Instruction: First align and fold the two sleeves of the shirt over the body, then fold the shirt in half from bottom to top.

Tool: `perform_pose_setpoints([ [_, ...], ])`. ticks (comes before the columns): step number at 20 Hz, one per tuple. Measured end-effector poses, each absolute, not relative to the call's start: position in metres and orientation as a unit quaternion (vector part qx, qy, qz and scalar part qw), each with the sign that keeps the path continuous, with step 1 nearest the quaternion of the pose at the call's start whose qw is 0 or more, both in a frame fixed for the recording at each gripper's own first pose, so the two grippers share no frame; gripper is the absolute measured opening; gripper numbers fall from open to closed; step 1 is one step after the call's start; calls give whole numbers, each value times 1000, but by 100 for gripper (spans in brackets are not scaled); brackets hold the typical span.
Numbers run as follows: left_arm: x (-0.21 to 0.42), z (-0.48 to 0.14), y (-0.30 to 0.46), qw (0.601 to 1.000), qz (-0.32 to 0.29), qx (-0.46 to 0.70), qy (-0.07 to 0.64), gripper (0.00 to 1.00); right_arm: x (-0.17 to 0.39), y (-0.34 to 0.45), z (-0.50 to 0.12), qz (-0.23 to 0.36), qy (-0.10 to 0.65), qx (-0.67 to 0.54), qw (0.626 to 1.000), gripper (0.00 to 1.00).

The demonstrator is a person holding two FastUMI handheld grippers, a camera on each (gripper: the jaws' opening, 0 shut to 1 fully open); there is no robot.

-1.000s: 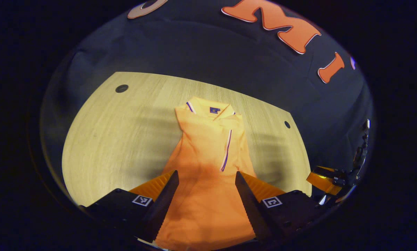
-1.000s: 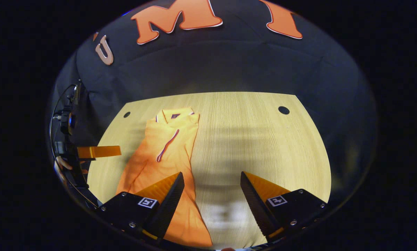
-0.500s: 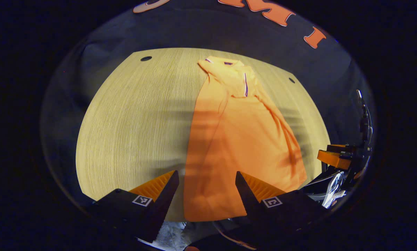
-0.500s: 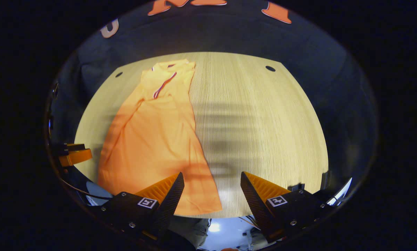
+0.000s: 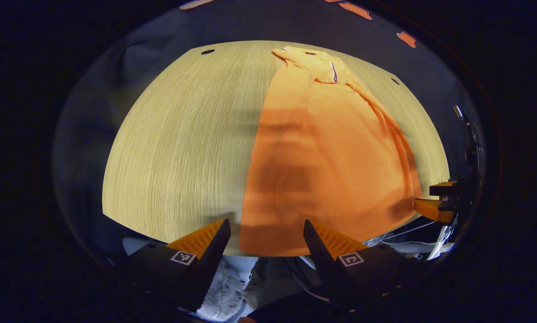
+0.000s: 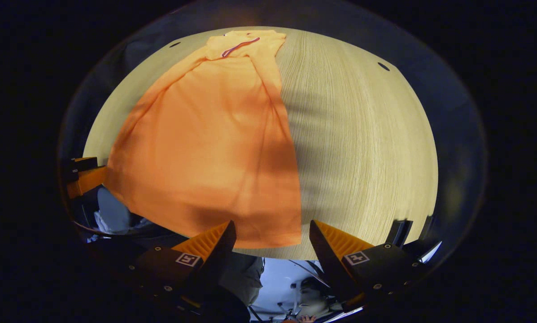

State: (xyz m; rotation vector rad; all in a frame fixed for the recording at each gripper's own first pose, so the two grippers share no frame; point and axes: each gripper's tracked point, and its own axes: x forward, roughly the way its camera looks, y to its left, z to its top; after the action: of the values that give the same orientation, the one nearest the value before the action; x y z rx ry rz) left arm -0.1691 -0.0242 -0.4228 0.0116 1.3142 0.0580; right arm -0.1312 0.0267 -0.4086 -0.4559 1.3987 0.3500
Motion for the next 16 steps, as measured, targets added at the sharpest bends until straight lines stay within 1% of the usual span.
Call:
perform_pose_setpoints([
  [4, -174, -439, -28, 777, 29, 8, 629, 99, -131, 24, -421, 159, 642, -208, 721, 100],
  [6, -182, -450, -31, 763, 32, 8, 646, 99, -134, 24, -425, 162, 649, -213, 712, 100],
  [7, -189, -452, -30, 751, 41, 11, 659, 99, -133, 26, -425, 163, 646, -214, 714, 100],
  [8, -184, -451, -32, 760, 38, 17, 648, 99, -134, 26, -427, 165, 649, -215, 711, 98],
  [11, -183, -453, -32, 757, 36, 18, 652, 99, -137, 31, -429, 163, 662, -188, 707, 97],
  [12, -183, -453, -33, 758, 34, 20, 651, 99, -136, 33, -428, 161, 661, -184, 709, 93],
  [15, -184, -455, -33, 750, 35, 20, 660, 99, -138, 35, -430, 176, 656, -197, 707, 91],
  [16, -183, -454, -33, 749, 35, 18, 661, 99, -138, 37, -428, 183, 651, -201, 709, 83],
])
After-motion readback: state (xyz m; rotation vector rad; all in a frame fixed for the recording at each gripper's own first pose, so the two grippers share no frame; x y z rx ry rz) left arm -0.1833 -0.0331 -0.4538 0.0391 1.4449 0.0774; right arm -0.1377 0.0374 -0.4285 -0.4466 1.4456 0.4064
